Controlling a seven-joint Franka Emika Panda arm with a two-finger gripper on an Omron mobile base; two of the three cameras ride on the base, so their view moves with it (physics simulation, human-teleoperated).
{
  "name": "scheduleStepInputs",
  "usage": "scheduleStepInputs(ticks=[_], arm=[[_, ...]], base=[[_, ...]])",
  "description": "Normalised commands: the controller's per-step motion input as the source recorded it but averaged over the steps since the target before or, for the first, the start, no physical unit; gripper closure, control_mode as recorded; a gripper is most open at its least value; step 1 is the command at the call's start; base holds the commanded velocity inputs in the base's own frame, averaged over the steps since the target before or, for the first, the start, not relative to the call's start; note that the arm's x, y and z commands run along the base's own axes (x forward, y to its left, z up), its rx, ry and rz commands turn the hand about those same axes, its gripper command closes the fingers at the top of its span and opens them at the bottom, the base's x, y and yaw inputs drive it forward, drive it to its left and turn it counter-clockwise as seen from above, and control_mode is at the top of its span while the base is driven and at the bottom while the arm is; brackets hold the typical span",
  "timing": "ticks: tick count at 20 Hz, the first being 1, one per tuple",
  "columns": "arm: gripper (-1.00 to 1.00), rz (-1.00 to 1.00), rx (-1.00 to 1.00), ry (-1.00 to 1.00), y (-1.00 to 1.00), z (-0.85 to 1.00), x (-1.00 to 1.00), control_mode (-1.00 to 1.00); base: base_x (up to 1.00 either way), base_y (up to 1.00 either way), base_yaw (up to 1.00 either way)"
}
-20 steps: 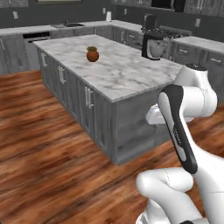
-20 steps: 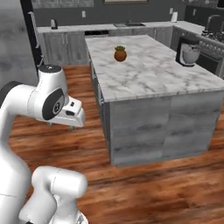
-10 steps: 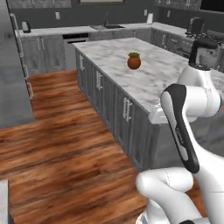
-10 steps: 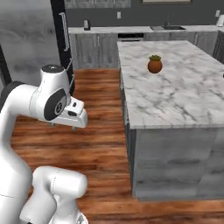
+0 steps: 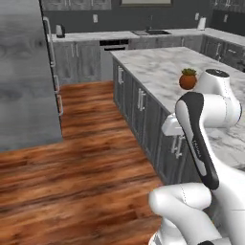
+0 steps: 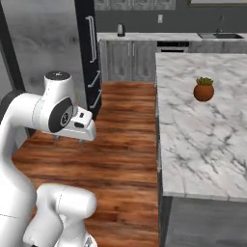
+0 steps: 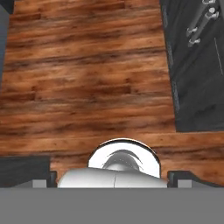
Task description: Navigate to the microwave.
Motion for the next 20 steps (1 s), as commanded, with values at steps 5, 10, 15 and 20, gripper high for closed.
scheduleStepInputs(ticks=[5,10,15,20], arm=[[-1.0,0.0,0.0,0.0,0.0,0.0,0.0,1.0],[-1.0,0.0,0.0,0.0,0.0,0.0,0.0,1.0],[-1.0,0.0,0.0,0.0,0.0,0.0,0.0,1.0],[-1.0,0.0,0.0,0.0,0.0,0.0,0.0,1.0]], base=[[1.0,0.66,0.12],[1.0,0.75,0.01],[1.0,0.51,0.0],[1.0,0.2,0.0]])
